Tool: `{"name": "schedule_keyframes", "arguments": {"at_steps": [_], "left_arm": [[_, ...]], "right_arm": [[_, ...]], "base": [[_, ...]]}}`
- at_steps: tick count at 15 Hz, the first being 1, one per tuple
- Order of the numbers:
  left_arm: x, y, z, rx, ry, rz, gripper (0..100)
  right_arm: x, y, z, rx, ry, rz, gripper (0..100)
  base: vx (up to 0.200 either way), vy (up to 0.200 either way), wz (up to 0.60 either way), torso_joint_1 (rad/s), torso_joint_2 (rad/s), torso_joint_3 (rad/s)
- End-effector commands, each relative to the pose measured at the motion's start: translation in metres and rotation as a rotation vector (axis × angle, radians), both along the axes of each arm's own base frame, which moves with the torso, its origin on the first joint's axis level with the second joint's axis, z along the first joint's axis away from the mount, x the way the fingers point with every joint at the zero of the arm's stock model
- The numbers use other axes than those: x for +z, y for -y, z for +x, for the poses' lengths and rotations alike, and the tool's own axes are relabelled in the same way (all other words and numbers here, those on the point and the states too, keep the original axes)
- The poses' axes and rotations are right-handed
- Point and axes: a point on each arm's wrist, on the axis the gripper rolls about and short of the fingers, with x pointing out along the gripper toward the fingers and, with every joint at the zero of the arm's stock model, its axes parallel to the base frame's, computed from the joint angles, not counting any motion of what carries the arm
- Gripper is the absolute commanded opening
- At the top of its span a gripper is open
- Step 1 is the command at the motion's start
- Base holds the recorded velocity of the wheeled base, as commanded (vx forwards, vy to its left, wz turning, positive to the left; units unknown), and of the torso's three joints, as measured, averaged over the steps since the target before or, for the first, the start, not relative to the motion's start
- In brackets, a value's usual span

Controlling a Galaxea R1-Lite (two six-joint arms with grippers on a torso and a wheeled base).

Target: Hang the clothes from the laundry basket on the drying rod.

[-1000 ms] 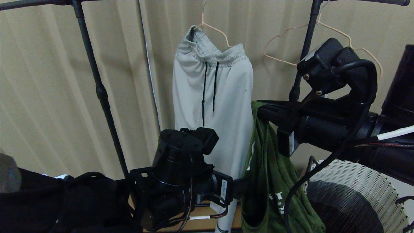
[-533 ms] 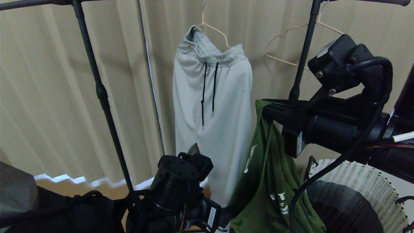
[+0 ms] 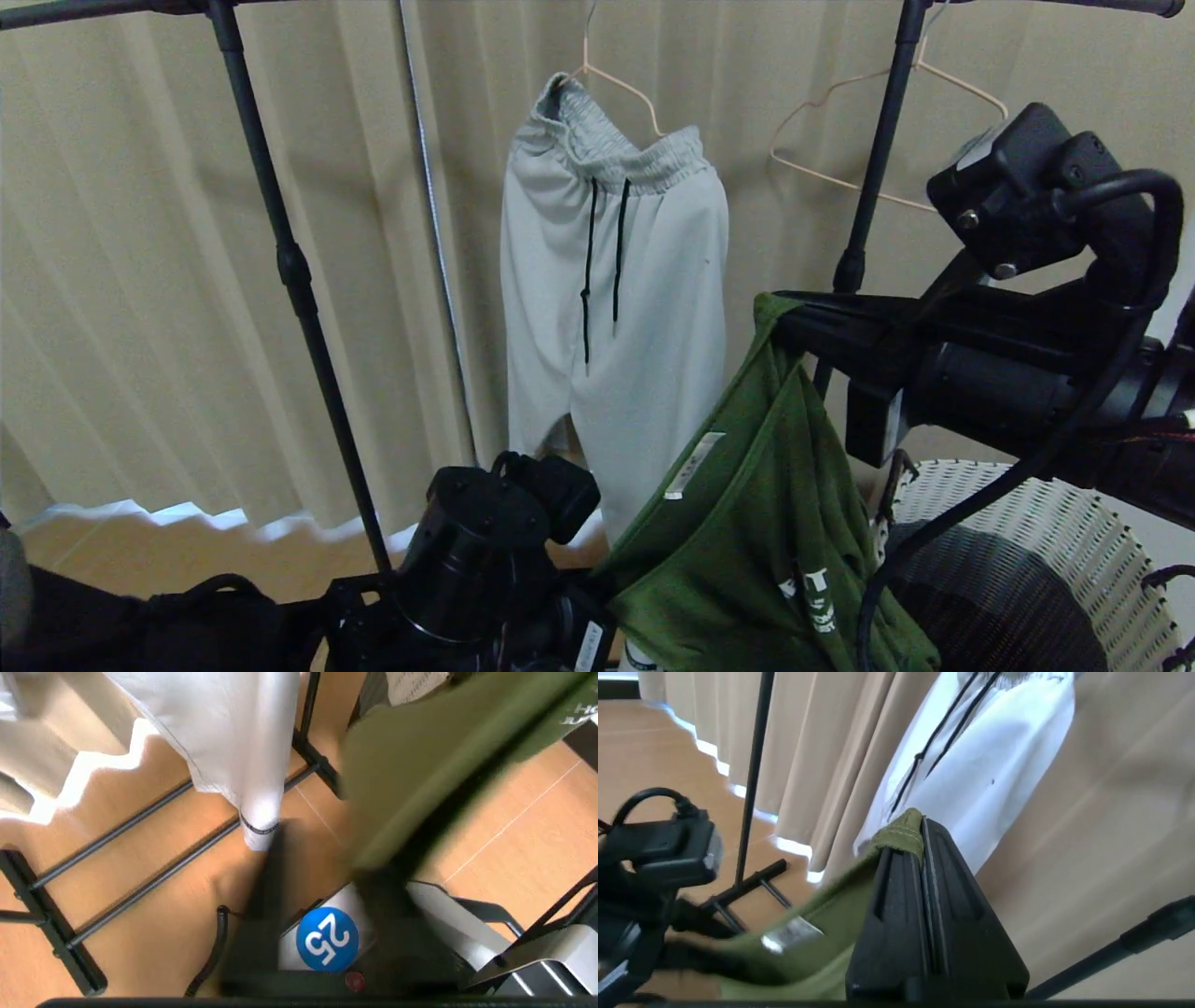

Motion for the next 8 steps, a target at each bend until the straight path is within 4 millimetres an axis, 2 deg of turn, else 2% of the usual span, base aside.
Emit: {"name": "schedule_keyframes", "arguments": {"at_steps": [1, 2, 4, 6, 7, 8], "left_arm": [[0.023, -0.024, -0.023, -0.025, 0.113, -0.014, 0], [0.042, -0.030, -0.026, -0.015, 0.163, -0.070, 0], [0.087, -0.047, -0.018, 0.051, 0.278, -0.158, 0], [0.139, -0.068, -0.014, 0.109, 0.392, -0.178, 0], [0.152, -0.073, -0.013, 0.126, 0.411, -0.182, 0], [0.187, -0.080, -0.010, 0.157, 0.456, -0.200, 0]], "right_arm": [[0.003, 0.013, -0.003, -0.031, 0.011, 0.018, 0], [0.001, 0.022, -0.003, -0.054, 0.008, 0.018, 0], [0.002, 0.037, -0.005, -0.096, 0.013, 0.035, 0], [0.013, 0.049, -0.017, -0.107, 0.038, 0.097, 0], [0.017, 0.051, -0.019, -0.109, 0.048, 0.112, 0], [0.024, 0.055, -0.022, -0.116, 0.071, 0.134, 0]], "base": [[0.000, 0.000, 0.00, 0.000, 0.00, 0.000], [0.000, 0.000, 0.00, 0.000, 0.00, 0.000], [0.000, 0.000, 0.00, 0.000, 0.00, 0.000], [0.000, 0.000, 0.00, 0.000, 0.00, 0.000], [0.000, 0.000, 0.00, 0.000, 0.00, 0.000], [0.000, 0.000, 0.00, 0.000, 0.00, 0.000]]}}
